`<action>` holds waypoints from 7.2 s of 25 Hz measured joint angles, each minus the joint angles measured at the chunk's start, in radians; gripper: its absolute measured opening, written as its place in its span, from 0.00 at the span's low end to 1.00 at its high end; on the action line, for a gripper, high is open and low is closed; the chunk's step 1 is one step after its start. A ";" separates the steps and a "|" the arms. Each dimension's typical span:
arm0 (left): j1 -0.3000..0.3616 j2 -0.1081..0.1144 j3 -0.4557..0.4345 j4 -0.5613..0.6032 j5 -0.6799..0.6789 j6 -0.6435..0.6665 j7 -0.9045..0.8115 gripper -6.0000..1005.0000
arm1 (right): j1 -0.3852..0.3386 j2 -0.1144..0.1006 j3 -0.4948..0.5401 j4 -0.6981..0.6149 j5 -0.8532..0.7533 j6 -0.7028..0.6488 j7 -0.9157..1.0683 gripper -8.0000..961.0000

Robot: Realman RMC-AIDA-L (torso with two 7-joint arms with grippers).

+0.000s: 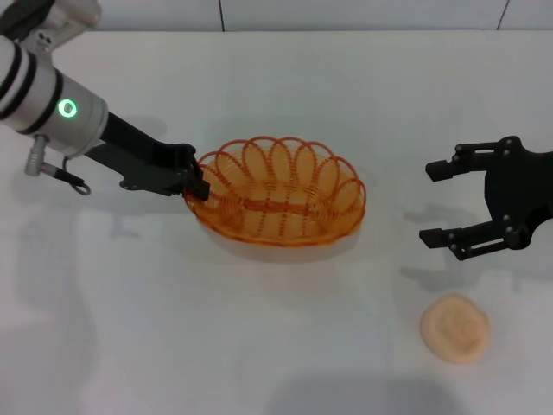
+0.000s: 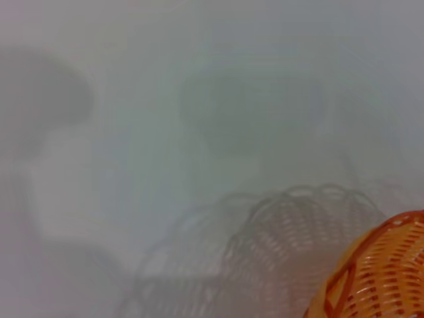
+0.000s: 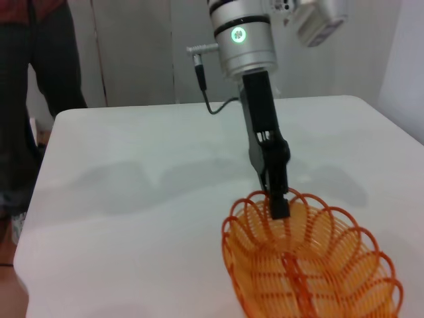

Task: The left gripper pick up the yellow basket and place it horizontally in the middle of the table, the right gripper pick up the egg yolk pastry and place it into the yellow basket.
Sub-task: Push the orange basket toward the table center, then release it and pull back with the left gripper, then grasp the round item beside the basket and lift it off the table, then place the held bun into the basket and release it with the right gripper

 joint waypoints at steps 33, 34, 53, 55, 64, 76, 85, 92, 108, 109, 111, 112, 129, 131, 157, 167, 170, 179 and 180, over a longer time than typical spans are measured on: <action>0.019 -0.041 0.006 -0.040 -0.034 -0.100 -0.016 0.13 | -0.001 -0.002 0.005 0.000 -0.001 -0.007 -0.019 0.86; 0.019 -0.041 0.007 -0.041 -0.034 -0.099 -0.016 0.13 | -0.002 -0.002 0.005 0.000 -0.001 -0.007 -0.019 0.86; 0.020 -0.030 0.011 0.033 -0.086 -0.078 0.068 0.57 | -0.001 -0.003 0.008 -0.002 0.000 -0.007 -0.018 0.86; 0.022 -0.033 0.011 0.067 -0.088 -0.069 0.082 0.65 | -0.001 -0.003 0.013 -0.003 0.000 -0.007 -0.017 0.86; 0.151 -0.053 0.009 0.304 -0.336 -0.086 0.322 0.84 | -0.017 -0.002 0.033 -0.003 -0.008 -0.008 0.000 0.86; 0.253 -0.019 0.013 0.329 -0.520 0.109 0.776 0.88 | -0.040 -0.003 -0.030 -0.104 -0.160 -0.008 0.209 0.86; 0.298 -0.040 0.034 0.341 -0.526 0.206 0.966 0.88 | -0.040 -0.002 -0.110 -0.133 -0.244 -0.012 0.326 0.86; 0.290 -0.038 0.051 0.342 -0.516 0.256 0.987 0.88 | -0.041 -0.002 -0.133 -0.142 -0.289 -0.055 0.393 0.86; 0.294 -0.055 0.052 0.342 -0.523 0.259 0.981 0.88 | -0.044 0.000 -0.248 -0.111 -0.366 0.025 0.407 0.77; 0.295 -0.056 0.052 0.342 -0.524 0.259 0.980 0.88 | -0.044 0.000 -0.250 -0.111 -0.367 0.024 0.407 0.77; 0.296 -0.056 0.052 0.342 -0.526 0.259 0.980 0.88 | -0.043 0.000 -0.250 -0.111 -0.367 0.021 0.407 0.75; 0.297 -0.056 0.052 0.342 -0.526 0.259 0.980 0.88 | -0.042 0.000 -0.250 -0.113 -0.368 0.016 0.407 0.74; 0.295 -0.056 0.047 0.341 -0.527 0.249 0.986 0.88 | -0.029 0.000 -0.250 -0.110 -0.367 0.006 0.427 0.19; 0.296 -0.056 0.046 0.342 -0.527 0.249 0.986 0.88 | -0.028 0.000 -0.250 -0.110 -0.367 0.005 0.429 0.16; 0.411 -0.013 0.038 0.343 -0.583 0.266 1.022 0.88 | 0.065 0.005 -0.312 -0.265 -0.231 0.123 0.448 0.03; 0.461 0.003 0.038 0.369 -0.637 0.284 1.029 0.88 | 0.175 0.007 -0.398 -0.123 -0.234 0.320 0.453 0.05; 0.458 0.001 0.038 0.369 -0.634 0.284 1.029 0.88 | 0.187 0.008 -0.416 -0.088 -0.236 0.360 0.450 0.07; 0.456 -0.003 0.040 0.366 -0.633 0.275 1.049 0.88 | 0.213 0.009 -0.431 -0.021 -0.228 0.432 0.448 0.14; 0.456 -0.003 0.040 0.365 -0.633 0.275 1.051 0.88 | 0.210 0.009 -0.431 -0.024 -0.227 0.439 0.448 0.14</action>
